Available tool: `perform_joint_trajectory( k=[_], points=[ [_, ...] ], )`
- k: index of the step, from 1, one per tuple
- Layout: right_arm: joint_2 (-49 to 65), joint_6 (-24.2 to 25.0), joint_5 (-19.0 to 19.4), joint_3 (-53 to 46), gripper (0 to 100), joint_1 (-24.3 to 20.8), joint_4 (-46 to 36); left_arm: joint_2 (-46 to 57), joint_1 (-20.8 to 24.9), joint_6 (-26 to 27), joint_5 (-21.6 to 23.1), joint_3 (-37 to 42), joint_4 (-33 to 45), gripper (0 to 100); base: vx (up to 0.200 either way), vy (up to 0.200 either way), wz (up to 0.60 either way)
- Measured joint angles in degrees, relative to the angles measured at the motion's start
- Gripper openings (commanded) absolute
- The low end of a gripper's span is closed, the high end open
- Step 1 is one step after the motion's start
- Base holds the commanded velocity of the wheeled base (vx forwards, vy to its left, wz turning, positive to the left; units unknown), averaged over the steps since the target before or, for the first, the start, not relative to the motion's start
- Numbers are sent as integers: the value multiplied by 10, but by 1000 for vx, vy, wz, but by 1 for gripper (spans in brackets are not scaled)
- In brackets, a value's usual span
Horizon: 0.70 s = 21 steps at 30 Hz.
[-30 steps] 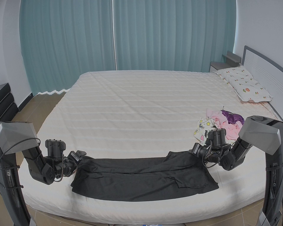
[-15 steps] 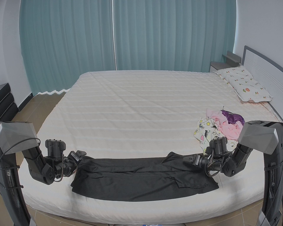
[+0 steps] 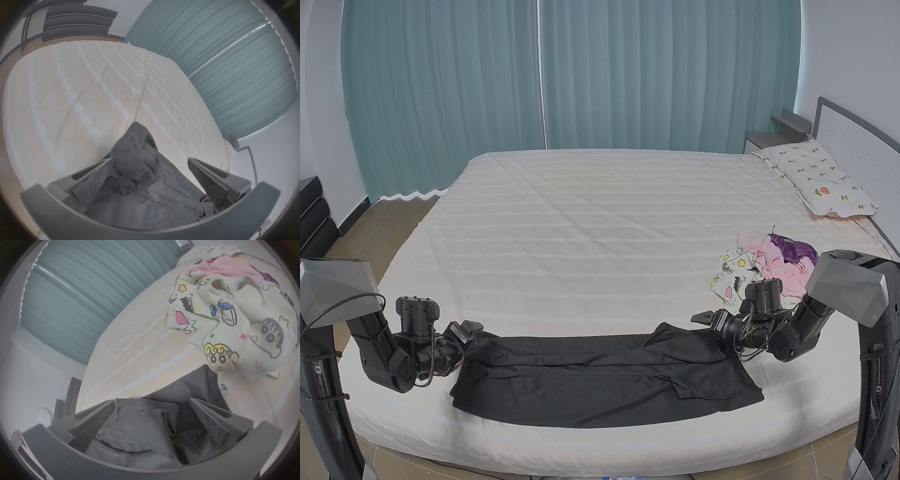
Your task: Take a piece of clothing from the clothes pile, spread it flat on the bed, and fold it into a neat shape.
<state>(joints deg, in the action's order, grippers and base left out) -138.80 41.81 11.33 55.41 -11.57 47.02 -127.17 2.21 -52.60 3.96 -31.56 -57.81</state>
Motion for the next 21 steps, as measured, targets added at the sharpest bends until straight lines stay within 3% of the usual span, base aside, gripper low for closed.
perform_joint_trajectory(
  k=[10,11,21],
  points=[
    [-18,14,1,48,100,-4,-39,-1,0,0,0,0,0,100,0,0,0],
    [-20,14,1,53,0,-5,-49,-1,0,0,0,0,0,100,0,0,0],
    [-29,54,-6,78,0,-7,-58,-3,0,0,0,-1,0,100,0,0,0]
  ],
)
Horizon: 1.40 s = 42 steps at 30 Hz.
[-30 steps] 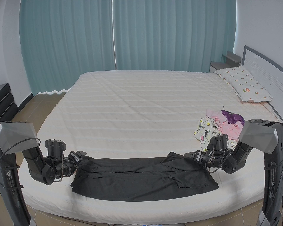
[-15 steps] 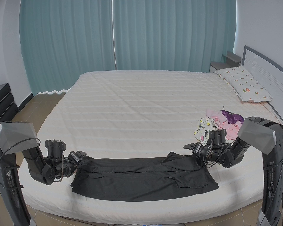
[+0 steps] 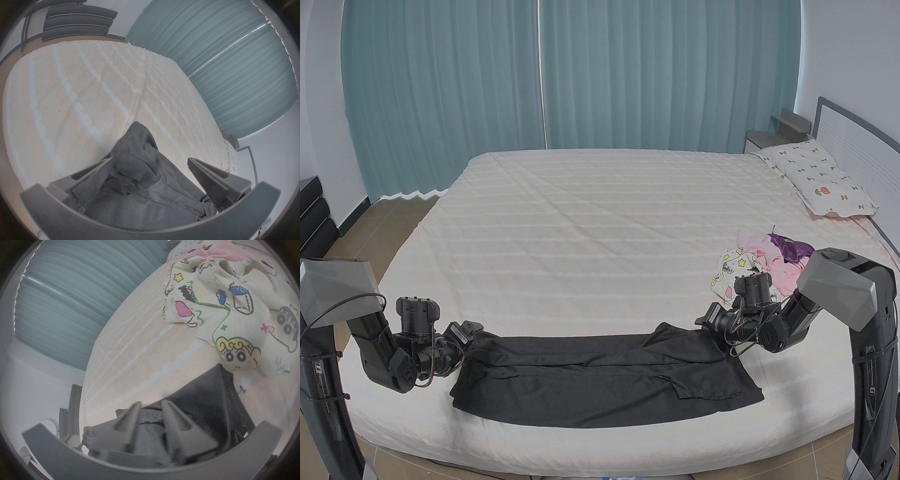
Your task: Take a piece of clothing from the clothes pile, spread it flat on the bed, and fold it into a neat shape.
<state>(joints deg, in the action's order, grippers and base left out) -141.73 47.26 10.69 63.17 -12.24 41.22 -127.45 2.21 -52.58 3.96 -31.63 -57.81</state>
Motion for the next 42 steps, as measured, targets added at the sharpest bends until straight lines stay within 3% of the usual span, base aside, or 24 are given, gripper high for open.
perform_joint_trajectory(
  k=[12,16,17,31,32,42],
  points=[
    [28,-3,-4,-56,0,2,103,-2,0,0,0,0,0,100,0,0,0],
    [29,-19,-2,-73,0,3,101,-2,0,0,0,1,0,100,0,0,0],
    [29,-20,-2,-75,100,4,99,-2,0,0,0,1,0,100,0,0,0],
    [6,-20,9,-53,100,-7,53,-2,1,0,0,1,0,100,0,0,0],
    [4,-19,14,-50,0,-8,51,-2,1,0,0,1,0,100,0,0,0],
    [16,17,18,-54,0,-5,51,-2,1,0,-1,1,0,100,0,0,0]
  ],
)
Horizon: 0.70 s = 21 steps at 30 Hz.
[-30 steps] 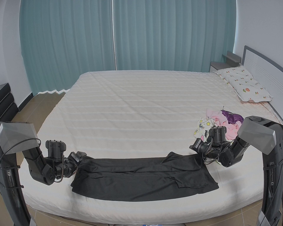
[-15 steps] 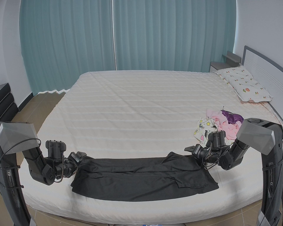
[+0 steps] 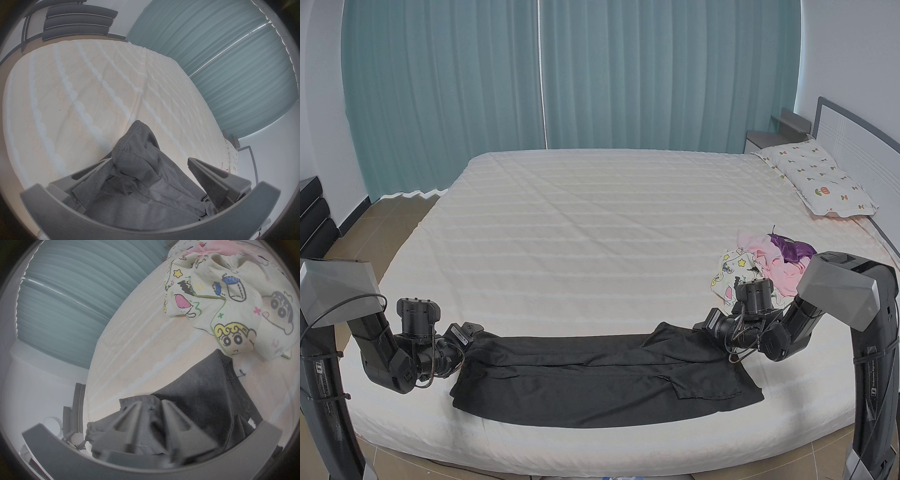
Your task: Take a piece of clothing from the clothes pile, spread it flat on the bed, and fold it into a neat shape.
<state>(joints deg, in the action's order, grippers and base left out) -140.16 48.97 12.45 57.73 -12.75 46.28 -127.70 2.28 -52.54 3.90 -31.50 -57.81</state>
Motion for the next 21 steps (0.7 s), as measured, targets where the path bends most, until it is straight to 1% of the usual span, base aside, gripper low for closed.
perform_joint_trajectory(
  k=[7,13,16,21],
  points=[
    [25,4,0,-21,0,8,20,0,0,0,0,-1,0,100,0,0,0],
    [32,-4,0,-45,0,10,99,0,-1,0,0,0,0,100,0,0,0],
    [32,-40,3,-60,0,10,135,0,-1,0,0,0,0,100,0,0,0],
    [20,-100,5,-79,0,10,151,0,-1,0,0,0,0,100,0,0,0]
  ],
)
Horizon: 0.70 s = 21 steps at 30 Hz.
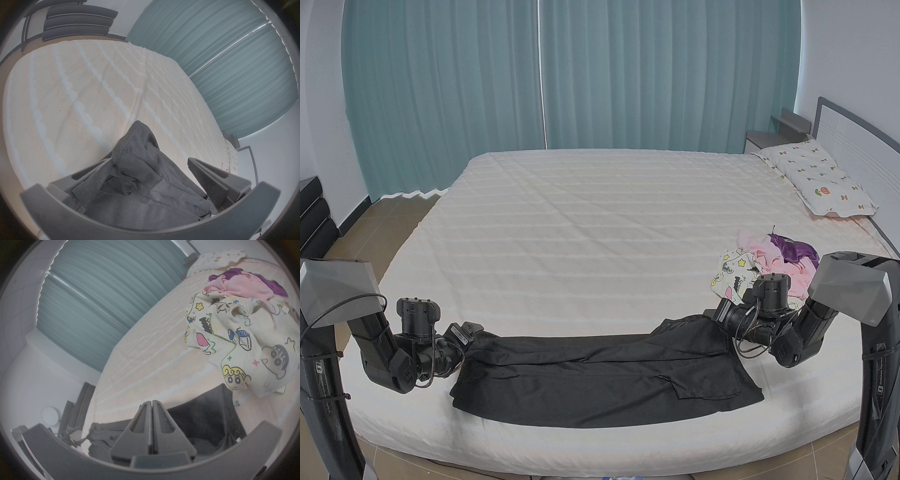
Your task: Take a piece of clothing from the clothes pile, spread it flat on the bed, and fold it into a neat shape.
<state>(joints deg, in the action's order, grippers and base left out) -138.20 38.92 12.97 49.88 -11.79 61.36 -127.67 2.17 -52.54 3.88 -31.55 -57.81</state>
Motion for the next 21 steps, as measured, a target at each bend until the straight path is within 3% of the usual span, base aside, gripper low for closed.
perform_joint_trajectory(
  k=[1,2,7,14,21],
  points=[
    [-4,-5,0,-1,0,0,-2,0,0,0,0,0,0,100,0,0,0],
    [-8,-8,-1,-1,100,0,-8,0,0,0,0,0,0,100,0,0,0],
    [-22,-14,-17,12,100,4,-55,1,0,-1,0,0,1,100,0,0,0],
    [-12,-10,-35,11,100,9,-60,3,-4,2,1,-19,11,100,0,0,0],
    [11,-8,-45,-23,100,6,-59,1,-13,21,0,-102,118,100,0,0,0]
  ],
)
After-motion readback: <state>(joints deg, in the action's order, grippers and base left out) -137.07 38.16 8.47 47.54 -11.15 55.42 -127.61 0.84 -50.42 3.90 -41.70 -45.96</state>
